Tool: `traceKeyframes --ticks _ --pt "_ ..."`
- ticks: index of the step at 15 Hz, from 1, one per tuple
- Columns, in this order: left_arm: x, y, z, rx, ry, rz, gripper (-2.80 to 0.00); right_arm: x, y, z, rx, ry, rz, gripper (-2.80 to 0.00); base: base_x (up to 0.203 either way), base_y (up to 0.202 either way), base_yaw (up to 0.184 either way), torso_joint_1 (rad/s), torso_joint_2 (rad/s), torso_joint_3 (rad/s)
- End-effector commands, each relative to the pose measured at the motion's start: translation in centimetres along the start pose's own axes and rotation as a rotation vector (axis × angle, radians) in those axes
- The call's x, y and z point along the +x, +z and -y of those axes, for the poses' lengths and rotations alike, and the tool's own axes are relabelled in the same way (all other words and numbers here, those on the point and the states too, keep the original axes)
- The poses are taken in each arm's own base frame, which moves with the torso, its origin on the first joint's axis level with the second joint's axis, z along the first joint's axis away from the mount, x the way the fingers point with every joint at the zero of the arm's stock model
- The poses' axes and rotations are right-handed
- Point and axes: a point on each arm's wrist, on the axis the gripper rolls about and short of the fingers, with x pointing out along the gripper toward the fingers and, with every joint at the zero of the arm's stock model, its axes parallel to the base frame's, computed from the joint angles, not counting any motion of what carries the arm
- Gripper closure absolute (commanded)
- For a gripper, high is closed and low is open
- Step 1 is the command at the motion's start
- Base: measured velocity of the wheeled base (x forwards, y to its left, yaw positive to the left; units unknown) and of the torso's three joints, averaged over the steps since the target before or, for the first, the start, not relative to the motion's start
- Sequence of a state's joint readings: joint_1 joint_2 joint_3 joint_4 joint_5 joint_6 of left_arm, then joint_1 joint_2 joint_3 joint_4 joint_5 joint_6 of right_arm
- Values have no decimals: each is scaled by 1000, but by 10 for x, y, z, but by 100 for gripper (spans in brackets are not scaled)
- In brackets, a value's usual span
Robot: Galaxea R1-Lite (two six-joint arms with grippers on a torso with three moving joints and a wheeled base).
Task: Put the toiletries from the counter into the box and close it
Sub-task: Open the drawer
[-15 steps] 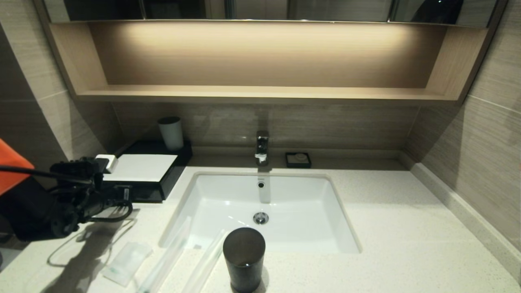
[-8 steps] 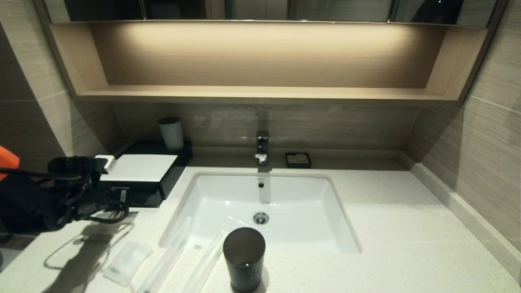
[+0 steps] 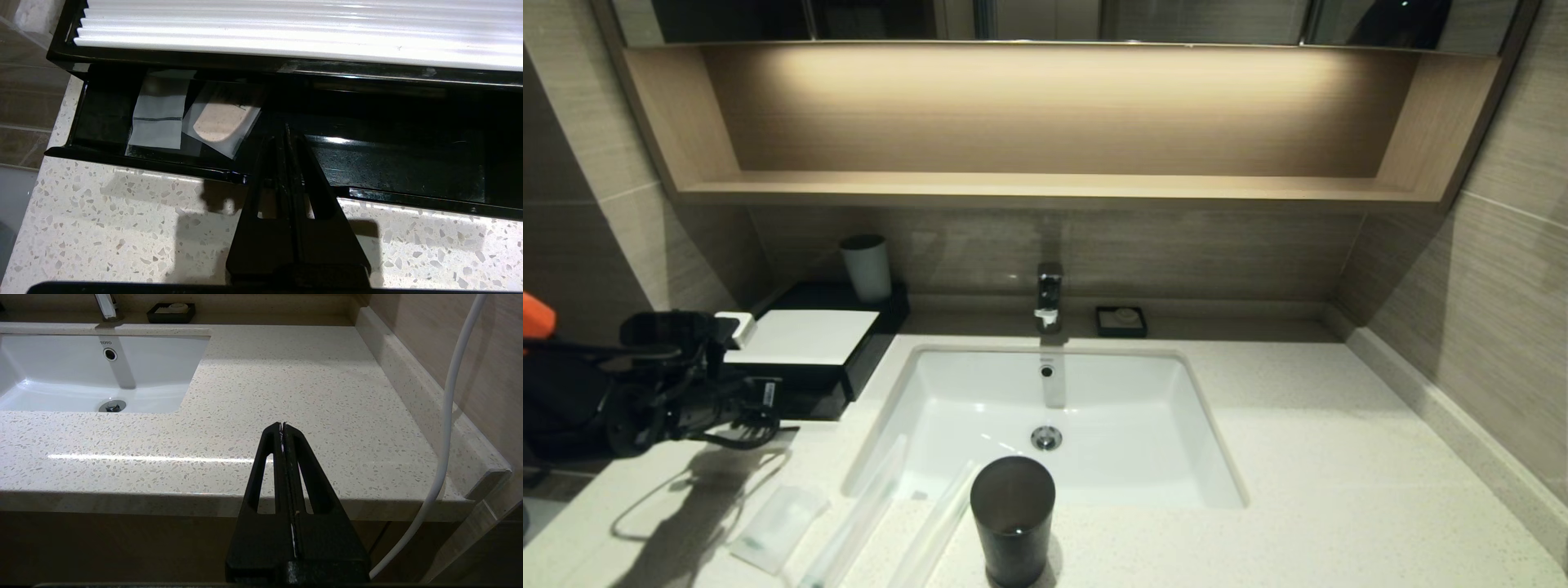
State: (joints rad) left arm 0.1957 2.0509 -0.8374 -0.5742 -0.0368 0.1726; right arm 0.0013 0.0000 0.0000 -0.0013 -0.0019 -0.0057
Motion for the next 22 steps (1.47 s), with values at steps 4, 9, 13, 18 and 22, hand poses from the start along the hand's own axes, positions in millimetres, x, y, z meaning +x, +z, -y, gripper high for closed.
traceKeyframes --ticks 4,9,13,18,22 --pt "-8 3 0 0 -3 -18 0 0 0 0 0 1 -1 0 0 0 0 0 0 0" --pt "-14 5 -1 -2 -9 -57 0 0 0 0 -2 2 -1 0 0 0 0 0 0 0" --pt "-19 7 -1 -3 -13 -79 0 0 0 0 0 1 -1 0 0 0 0 0 0 0" --pt "-22 7 -1 -3 -7 -94 0 0 0 0 0 1 -1 0 0 0 0 0 0 0" --pt "-27 9 -1 -3 -10 -113 0 0 0 0 0 1 -1 0 0 0 0 0 0 0"
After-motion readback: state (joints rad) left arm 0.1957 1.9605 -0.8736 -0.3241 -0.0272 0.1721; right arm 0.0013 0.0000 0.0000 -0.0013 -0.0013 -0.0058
